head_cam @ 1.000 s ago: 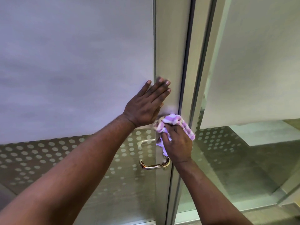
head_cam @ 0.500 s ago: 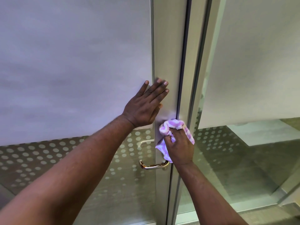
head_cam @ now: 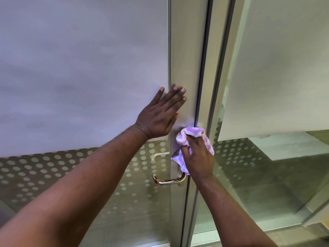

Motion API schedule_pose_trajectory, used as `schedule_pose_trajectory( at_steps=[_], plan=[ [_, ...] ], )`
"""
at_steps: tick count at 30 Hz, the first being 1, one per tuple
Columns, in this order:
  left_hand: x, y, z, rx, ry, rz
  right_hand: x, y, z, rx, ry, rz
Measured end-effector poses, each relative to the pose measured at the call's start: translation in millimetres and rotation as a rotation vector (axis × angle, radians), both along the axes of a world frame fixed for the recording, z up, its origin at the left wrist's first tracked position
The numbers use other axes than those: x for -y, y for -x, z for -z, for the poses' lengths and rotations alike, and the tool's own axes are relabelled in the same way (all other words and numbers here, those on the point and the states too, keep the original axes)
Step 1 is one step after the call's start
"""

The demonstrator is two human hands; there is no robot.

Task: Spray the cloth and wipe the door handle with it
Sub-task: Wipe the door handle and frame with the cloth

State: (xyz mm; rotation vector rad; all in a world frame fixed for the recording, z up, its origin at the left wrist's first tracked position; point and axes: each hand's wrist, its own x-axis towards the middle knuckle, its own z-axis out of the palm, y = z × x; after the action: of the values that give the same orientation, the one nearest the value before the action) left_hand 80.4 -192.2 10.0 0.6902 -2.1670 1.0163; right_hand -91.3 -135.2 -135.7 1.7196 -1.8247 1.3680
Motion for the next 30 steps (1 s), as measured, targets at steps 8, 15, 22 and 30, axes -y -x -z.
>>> schedule_pose_trajectory(
  at_steps=[8, 15, 22, 30],
  plan=[
    [0.7, -0.7, 0.6, 0.006, -0.006, 0.003, -19.3, 3.7, 12.5, 0.143, -0.259, -0.109],
    [3.1, -0.2, 2.1, 0.01, 0.004, 0.001, -16.7, -1.4, -11.0, 0.173, -0.142, -0.113],
    [1.9, 0.0, 1.4, 0.011, 0.007, -0.016, -12.4, -1.4, -10.7, 0.145, -0.064, -0.093],
    [2.3, 0.6, 2.6, 0.017, 0.006, -0.017, -6.4, -4.1, -4.3, 0.124, -0.003, -0.121]
  ],
)
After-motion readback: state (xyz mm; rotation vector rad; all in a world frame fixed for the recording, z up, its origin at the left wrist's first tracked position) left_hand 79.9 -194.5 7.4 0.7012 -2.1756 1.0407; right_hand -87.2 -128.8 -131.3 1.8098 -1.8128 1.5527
